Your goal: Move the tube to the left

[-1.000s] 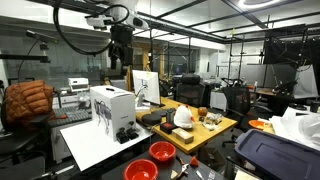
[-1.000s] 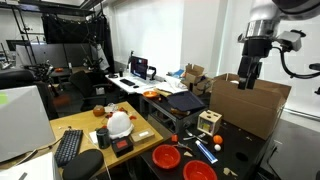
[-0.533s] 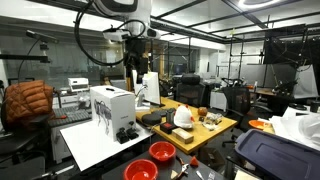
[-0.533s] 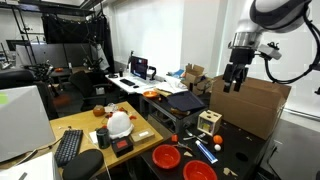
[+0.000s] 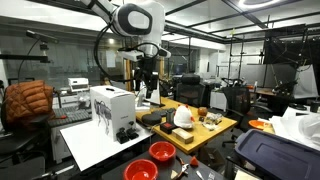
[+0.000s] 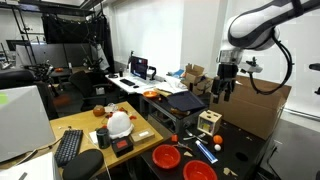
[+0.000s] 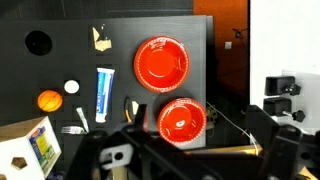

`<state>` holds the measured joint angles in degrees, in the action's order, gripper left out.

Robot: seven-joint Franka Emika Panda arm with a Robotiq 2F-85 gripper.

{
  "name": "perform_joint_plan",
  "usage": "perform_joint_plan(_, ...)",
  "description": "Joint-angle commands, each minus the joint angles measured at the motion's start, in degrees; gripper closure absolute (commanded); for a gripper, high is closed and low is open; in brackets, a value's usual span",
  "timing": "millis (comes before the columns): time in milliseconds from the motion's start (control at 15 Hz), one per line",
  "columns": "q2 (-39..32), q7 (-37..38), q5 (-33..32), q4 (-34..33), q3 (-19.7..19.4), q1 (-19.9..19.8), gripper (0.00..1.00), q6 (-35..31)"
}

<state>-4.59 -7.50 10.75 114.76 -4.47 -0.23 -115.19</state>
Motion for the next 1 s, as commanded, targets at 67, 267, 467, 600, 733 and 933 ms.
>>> perform_joint_plan(67,-6.6,0.6,0.7,-6.0,0.7,-1.9,0.00,-0.9)
perform_joint_plan(267,-11.3,1.3,1.3,-9.8,0.7,-3.1,0.00,-1.1)
perform_joint_plan(467,-16.1,2.3,1.9,-13.7,0.7,-4.3,0.00,-0.3)
perform_joint_plan(600,-19.4,3.7,1.9,-16.3,0.6,-5.1,0.00,-0.1)
perform_joint_plan(733,-22.3,5.2,1.9,-18.6,0.6,-5.7,0.00,0.0)
perform_joint_plan(933,-26.6,7.2,1.9,-22.1,0.7,-6.4,0.00,0.5)
